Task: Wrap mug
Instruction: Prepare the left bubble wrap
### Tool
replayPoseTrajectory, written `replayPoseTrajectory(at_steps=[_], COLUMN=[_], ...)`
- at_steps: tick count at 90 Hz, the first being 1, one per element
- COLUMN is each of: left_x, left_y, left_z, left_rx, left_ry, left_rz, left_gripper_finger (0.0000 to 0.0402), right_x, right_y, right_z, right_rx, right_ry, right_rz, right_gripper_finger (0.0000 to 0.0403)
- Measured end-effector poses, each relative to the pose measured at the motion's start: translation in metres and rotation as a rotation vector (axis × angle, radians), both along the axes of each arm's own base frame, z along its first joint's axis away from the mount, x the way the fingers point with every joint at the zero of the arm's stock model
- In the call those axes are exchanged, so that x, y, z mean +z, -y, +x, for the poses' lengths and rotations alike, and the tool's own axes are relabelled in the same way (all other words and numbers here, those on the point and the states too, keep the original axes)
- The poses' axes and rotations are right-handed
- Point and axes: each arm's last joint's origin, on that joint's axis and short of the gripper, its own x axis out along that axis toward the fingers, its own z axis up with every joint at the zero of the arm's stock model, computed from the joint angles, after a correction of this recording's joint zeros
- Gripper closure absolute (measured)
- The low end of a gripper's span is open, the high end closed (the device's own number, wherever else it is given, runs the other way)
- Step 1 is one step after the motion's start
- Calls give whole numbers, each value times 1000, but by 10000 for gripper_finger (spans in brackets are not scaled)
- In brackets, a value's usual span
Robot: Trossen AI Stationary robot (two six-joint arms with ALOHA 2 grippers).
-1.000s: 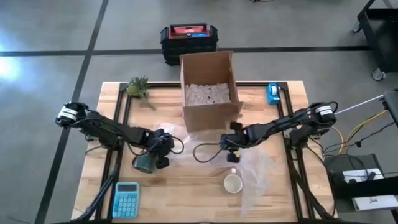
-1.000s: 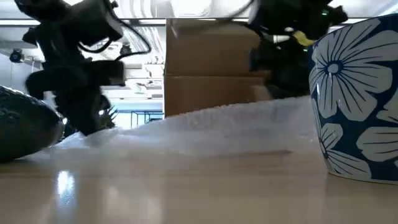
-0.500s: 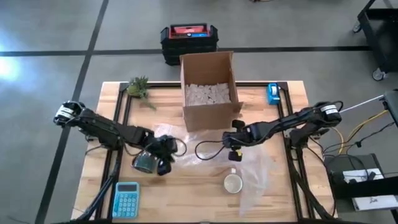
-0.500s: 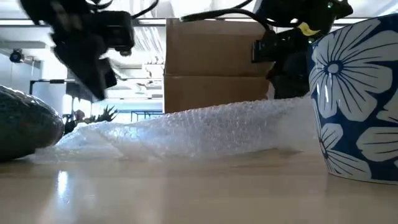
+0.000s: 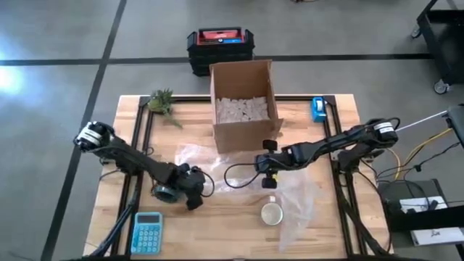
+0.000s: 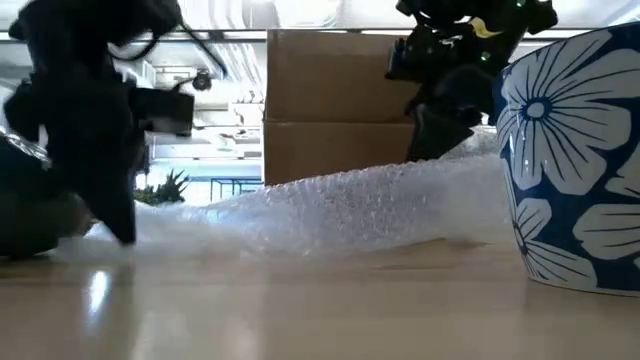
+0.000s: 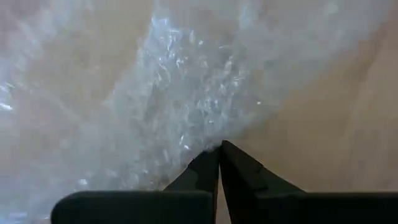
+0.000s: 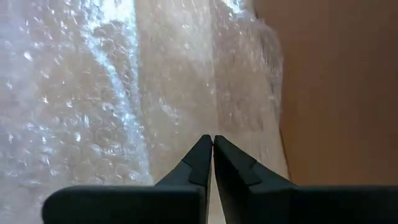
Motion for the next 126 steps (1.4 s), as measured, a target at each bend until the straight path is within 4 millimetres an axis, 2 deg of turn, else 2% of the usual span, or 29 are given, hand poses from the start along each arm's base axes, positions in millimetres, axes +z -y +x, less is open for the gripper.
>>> replayPoseTrajectory(at_steps=[10, 37, 53, 68, 80, 84, 91, 105, 118, 126], left_x=[-6, 17, 16, 15, 16, 16, 16, 12, 11, 9], left_y=[9, 40, 56, 58, 56, 55, 55, 54, 58, 61], left_z=[4, 3, -6, -8, -6, -6, -6, -7, -9, -10], left_rx=[-17, -199, -286, -298, -272, -273, -286, -271, -278, -286], left_ry=[-14, -3, -32, -35, -1, 5, 7, -5, -36, -53], left_rz=[-18, -106, -181, -158, -113, -105, -89, -94, -167, -194], left_gripper_finger=[402, 402, 402, 402, 402, 402, 402, 402, 402, 402], right_x=[-3, -5, -6, -6, -4, -9, -29, -70, -78, -72], right_y=[0, 0, 0, -1, -8, -10, -8, 0, 5, 8], right_z=[0, -1, -3, -3, 13, 17, 22, 22, 15, 6], right_rx=[5, 35, 49, 85, 176, 184, 175, 145, 123, 111], right_ry=[-11, -28, -43, -47, 123, 142, 96, -61, -178, -236], right_rz=[-4, -22, -29, -9, 166, 185, 183, 167, 159, 124], right_gripper_finger=[401, 401, 401, 401, 401, 401, 401, 401, 401, 401])
